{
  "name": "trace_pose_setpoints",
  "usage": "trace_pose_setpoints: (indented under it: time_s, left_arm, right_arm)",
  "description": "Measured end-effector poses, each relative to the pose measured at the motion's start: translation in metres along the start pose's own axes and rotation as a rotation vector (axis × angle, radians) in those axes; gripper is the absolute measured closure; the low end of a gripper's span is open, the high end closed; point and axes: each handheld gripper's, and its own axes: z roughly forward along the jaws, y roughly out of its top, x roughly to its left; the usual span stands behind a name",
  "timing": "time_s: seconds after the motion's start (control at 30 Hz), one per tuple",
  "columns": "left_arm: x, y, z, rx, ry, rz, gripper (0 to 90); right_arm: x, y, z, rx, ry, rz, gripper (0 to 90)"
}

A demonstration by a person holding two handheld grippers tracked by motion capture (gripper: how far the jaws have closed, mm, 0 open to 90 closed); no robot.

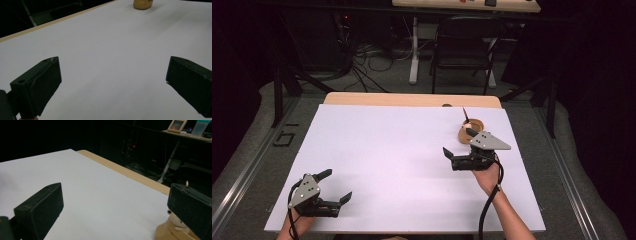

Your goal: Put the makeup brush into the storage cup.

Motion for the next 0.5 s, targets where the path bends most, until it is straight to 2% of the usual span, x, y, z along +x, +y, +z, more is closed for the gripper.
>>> trace_pose_setpoints:
  time_s: [0.17,0.5]
  left_arm:
    - [0.000,0.000,0.000,-0.006,0.000,0.001,0.0]
    - [0.000,0.000,0.000,-0.006,0.000,0.001,0.0]
  right_arm:
    - [0.010,-0.009,-0.004,0.011,0.012,-0.019,0.0]
    - [0.020,-0.023,-0.011,0.052,0.016,-0.032,0.0]
